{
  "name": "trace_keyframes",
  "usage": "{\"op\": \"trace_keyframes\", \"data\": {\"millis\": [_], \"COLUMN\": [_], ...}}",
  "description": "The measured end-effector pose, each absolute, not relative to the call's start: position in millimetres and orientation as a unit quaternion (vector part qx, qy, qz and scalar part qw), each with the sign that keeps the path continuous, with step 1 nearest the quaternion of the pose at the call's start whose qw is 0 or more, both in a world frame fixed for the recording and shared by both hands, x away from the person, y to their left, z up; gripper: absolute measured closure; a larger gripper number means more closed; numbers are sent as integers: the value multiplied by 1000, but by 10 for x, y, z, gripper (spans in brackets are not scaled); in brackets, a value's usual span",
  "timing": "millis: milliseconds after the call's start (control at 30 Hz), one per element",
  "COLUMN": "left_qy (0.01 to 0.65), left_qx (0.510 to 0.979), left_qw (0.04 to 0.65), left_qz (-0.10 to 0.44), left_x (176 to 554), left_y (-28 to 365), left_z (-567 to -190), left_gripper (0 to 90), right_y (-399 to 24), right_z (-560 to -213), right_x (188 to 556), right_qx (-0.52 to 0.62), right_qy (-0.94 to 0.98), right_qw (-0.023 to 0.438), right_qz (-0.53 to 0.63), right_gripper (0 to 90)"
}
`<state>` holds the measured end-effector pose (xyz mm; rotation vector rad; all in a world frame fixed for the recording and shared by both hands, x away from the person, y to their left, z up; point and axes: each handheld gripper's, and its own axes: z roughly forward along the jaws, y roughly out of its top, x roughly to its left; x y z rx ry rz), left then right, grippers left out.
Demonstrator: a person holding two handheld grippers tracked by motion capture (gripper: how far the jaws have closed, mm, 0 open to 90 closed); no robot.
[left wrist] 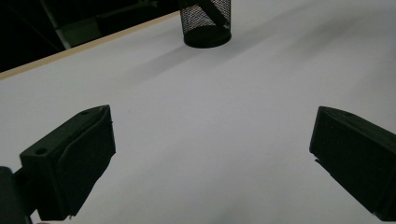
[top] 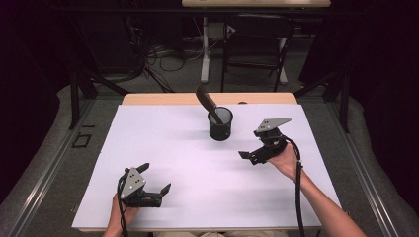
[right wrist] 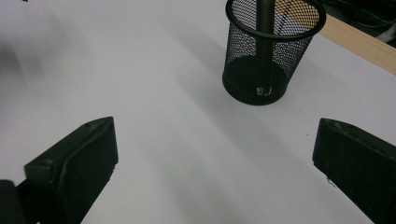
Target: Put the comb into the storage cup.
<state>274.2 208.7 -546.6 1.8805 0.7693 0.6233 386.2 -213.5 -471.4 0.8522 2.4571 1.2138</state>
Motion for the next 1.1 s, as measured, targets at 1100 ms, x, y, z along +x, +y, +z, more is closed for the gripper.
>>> {"op": "trace_keyframes", "data": {"millis": [1100], "left_qy": [316], "left_qx": [775], "left_qw": [484], "left_qz": [255], "left_x": [2725], "left_y": [2090], "left_z": [-5471], "left_gripper": [3], "right_y": [-2490], "right_z": [-5063], "right_x": [3237], "right_qx": [312], "right_qy": [826], "right_qw": [187], "right_qz": [431], "right_gripper": [0]}}
